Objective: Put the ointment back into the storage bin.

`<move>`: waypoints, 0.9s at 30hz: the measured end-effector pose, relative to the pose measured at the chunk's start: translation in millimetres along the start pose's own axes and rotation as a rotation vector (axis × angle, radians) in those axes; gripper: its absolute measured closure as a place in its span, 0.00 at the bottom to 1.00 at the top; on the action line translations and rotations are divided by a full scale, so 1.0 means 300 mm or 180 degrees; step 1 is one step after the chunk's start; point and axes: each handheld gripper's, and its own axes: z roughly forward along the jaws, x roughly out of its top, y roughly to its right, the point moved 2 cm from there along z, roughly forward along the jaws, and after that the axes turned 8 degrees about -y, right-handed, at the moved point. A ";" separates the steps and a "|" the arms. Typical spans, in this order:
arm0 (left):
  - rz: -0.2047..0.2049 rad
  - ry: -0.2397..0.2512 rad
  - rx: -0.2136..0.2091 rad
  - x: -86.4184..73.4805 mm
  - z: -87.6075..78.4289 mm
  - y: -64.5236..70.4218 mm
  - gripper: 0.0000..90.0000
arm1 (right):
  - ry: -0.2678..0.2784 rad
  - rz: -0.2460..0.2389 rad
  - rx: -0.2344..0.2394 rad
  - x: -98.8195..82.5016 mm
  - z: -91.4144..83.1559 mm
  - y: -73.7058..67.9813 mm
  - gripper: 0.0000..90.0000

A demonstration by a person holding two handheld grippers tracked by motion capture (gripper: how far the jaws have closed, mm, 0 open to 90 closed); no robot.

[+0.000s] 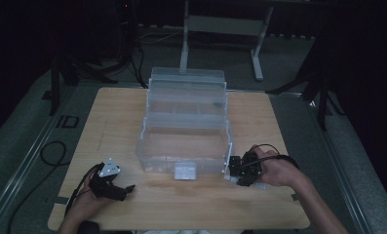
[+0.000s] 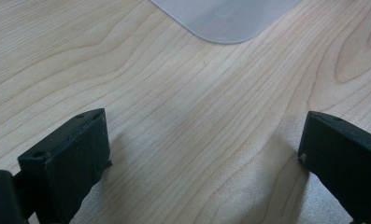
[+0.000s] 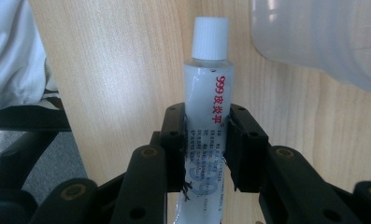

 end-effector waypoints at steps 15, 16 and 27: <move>0.0000 -0.0001 -0.0002 0.000 0.000 0.000 0.03 | 0.0076 0.0009 -0.0095 -0.013 -0.108 0.038 0.78; 0.0000 -0.0001 -0.0002 0.000 0.000 0.000 0.03 | 0.0084 0.0000 -0.0101 -0.010 -0.115 0.041 0.78; 0.0005 -0.0002 0.0000 0.000 0.000 0.000 0.03 | 0.0057 -0.0027 -0.0182 0.009 -0.176 0.077 0.78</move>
